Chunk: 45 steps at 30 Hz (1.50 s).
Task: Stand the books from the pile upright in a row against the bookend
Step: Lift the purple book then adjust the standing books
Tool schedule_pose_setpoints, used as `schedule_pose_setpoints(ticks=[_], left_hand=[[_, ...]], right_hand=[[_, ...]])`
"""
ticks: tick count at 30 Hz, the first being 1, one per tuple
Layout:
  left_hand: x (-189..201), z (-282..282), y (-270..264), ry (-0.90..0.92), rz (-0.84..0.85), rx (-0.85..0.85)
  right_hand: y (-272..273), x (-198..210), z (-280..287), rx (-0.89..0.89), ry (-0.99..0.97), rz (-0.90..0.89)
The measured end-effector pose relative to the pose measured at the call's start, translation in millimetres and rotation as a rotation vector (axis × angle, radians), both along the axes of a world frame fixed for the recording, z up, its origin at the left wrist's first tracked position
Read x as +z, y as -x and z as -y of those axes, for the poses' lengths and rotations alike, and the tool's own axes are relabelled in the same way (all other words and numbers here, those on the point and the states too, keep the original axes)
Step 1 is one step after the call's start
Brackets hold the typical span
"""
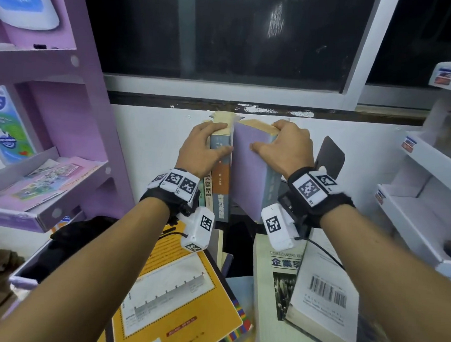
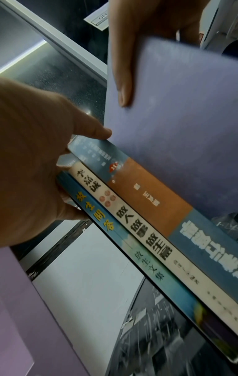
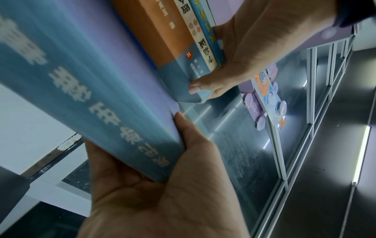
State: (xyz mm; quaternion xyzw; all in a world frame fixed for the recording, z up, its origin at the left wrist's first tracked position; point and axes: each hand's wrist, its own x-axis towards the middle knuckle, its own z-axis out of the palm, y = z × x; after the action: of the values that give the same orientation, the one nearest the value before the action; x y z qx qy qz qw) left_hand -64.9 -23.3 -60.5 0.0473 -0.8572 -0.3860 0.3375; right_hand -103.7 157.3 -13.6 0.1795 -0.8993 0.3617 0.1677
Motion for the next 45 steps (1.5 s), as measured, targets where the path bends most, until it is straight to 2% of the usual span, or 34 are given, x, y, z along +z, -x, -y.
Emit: schedule_pose_setpoints(ticks=[8,27,38,41,45], left_hand=[[-6,1,1,-0.046,-0.063,-0.025],[-11,9,5,-0.023,-0.044,-0.051],[-9,8,1,-0.059,-0.045,-0.091],[-9,9,2,-0.057,-0.032,-0.094],[-8,8,0,-0.048,-0.019,-0.091]], right_hand=[[15,-16,26,-0.039,-0.024,0.006],[20,-48,56,-0.071,-0.047,0.051],[19,-42,33,0.225,-0.016,0.208],[11,-40,26,0.369,-0.09,0.226],[13,-43,23,0.44,-0.243,0.185]])
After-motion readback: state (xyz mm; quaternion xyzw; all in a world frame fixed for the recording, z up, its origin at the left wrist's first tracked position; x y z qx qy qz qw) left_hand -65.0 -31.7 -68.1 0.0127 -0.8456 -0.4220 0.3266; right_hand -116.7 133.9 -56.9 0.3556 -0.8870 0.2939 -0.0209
